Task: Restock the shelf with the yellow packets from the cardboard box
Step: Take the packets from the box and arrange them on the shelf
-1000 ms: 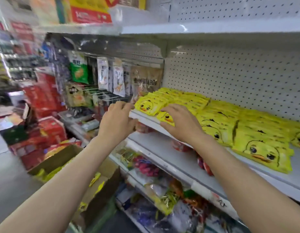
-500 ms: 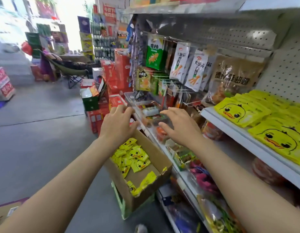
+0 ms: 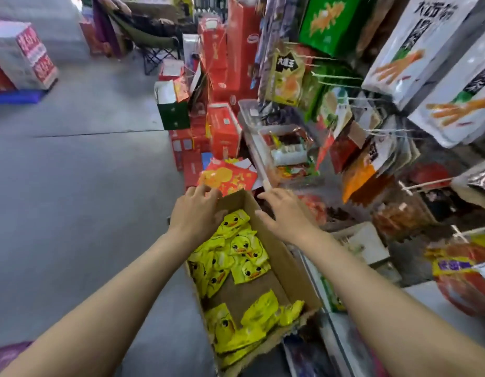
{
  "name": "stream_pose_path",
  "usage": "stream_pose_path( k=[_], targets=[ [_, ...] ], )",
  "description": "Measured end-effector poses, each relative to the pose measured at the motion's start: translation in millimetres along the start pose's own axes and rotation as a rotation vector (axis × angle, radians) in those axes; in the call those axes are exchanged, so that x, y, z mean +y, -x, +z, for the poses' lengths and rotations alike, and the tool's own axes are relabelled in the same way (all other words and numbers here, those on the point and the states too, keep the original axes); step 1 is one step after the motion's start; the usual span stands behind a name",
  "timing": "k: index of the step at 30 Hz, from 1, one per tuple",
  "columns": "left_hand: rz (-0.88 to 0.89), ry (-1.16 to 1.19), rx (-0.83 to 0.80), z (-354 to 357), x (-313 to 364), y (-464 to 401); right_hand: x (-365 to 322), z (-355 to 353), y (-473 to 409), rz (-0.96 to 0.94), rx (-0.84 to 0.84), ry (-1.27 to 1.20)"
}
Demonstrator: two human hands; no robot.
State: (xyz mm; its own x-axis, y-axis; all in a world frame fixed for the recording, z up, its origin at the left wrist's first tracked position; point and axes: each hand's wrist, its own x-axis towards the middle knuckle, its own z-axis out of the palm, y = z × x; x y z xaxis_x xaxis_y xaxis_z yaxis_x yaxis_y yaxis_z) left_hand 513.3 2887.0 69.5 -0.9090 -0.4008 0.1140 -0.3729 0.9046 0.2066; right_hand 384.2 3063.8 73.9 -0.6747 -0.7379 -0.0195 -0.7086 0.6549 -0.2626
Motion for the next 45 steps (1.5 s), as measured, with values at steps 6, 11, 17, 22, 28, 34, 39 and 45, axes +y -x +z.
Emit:
stream_pose_path(
  k=[6,11,17,22,28,34,39,45],
  targets=[
    [-0.099,0.015,-0.230,100.4,-24.9,-41.7,45.3,102.5,-62.6,0.086,-0.264,-0.071],
    [-0.210,0.094,-0.441,194.0,-45.0,-49.5,76.0,187.9,-79.3,0.149,-0.476,-0.067],
    [-0.385,0.165,-0.653,285.6,-56.6,-24.8,102.8,274.6,-77.4,0.258,-0.636,-0.107],
    [-0.564,0.205,-0.773,329.9,-64.0,-0.3,122.1,324.8,-69.1,0.337,-0.666,-0.121],
    [-0.635,0.271,-0.758,347.2,-40.8,16.0,117.8,359.1,-48.0,0.307,-0.729,-0.052],
    [-0.636,0.258,-0.648,346.5,-54.2,15.1,109.4,349.0,-63.5,0.343,-0.485,-0.120],
    [-0.664,0.206,-0.651,350.3,-58.9,-1.8,93.4,350.0,-92.2,0.239,-0.217,-0.030],
    [-1.078,0.500,-0.481,357.5,-37.2,21.3,93.9,364.3,-98.6,0.333,-0.369,0.038]
  ],
)
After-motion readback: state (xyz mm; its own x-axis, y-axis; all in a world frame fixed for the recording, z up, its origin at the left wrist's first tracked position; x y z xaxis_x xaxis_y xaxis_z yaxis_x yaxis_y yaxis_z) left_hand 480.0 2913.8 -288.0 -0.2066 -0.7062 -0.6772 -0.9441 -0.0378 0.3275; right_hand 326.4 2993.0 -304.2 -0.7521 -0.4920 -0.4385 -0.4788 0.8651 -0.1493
